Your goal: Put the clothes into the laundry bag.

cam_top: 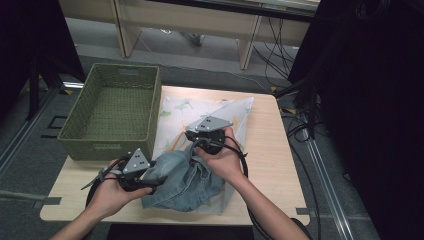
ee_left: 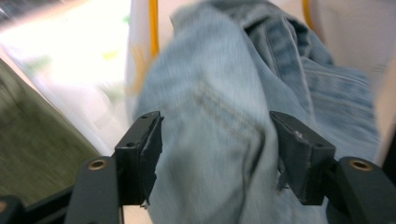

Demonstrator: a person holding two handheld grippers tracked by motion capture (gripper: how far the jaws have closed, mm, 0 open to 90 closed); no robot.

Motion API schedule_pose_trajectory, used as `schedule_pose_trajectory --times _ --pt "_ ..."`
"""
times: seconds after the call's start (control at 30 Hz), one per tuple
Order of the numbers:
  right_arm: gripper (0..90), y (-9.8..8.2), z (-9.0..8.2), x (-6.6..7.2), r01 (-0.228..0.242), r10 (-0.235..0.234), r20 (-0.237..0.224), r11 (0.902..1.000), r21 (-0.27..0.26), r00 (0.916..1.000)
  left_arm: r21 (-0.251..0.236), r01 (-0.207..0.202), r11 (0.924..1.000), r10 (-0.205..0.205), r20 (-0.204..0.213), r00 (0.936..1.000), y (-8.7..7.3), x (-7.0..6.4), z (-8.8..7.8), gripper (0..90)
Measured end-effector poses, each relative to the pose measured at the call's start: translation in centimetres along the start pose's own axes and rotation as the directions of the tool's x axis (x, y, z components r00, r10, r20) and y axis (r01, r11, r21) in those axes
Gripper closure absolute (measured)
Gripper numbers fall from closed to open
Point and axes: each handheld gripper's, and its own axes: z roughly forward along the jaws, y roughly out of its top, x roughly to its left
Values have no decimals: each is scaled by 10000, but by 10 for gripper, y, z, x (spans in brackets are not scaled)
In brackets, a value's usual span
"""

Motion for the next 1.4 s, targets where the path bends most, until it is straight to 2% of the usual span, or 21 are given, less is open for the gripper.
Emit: schedule_pose_trajectory --times 0.07,0.1,0.17,0.23,0.33,0.4,0.5,0.6,0.67,0.77,0.9,1.07,1.2,1.33,1.4 --pt "900 0 0 0 -25 25 -15 10000 38 10000 112 82 9999 -81 -26 10000 -3 3 4 363" --pt "900 -1 0 1 -70 70 6 10000 53 10000 333 69 9994 -69 -10 10000 -4 5 8 367" --pt "900 -1 1 1 5 -5 -40 10000 73 10000 491 149 9987 -151 33 9999 -8 6 16 402" --pt "900 -1 1 2 54 -54 -67 10000 81 10000 732 53 9973 -49 -48 10000 -10 6 23 500" --pt "900 -2 2 4 18 -17 -97 9999 138 10000 946 -346 9949 368 -220 9991 -9 5 29 657" --pt "900 -2 2 4 94 -93 -111 9999 112 9999 1013 -252 9945 277 -239 9993 -8 5 29 733" --pt "900 -1 2 5 120 -119 -116 9999 95 9999 803 -35 9968 58 -280 9996 -6 3 27 822" --pt "900 0 2 7 180 -179 -95 9998 36 9998 224 247 9994 -245 -88 9997 0 -2 19 834" --pt "900 1 2 9 124 -124 -108 9999 16 9999 -123 244 9996 -245 -30 9997 6 -6 15 836" --pt "900 2 2 10 221 -222 -138 9997 -73 9997 -694 114 9975 -111 52 9999 18 -15 7 838" --pt "900 4 1 13 205 -208 -158 9997 -166 9997 -1143 -412 9926 434 170 9989 35 -27 0 838" --pt "900 7 -1 15 238 -244 -201 9993 -297 9995 -1271 -932 9875 970 243 9950 46 -36 6 837" --pt "900 9 -3 17 222 -234 -277 9989 -416 9993 -1233 -1202 9851 1223 97 9924 51 -34 14 834" --pt "900 11 -5 17 253 -268 -308 9985 -483 9992 -720 -1369 9880 1361 -163 9906 49 -25 30 830" --pt "900 12 -6 17 210 -227 -331 9985 -509 9992 -505 -1286 9904 1275 -255 9915 45 -21 41 826"
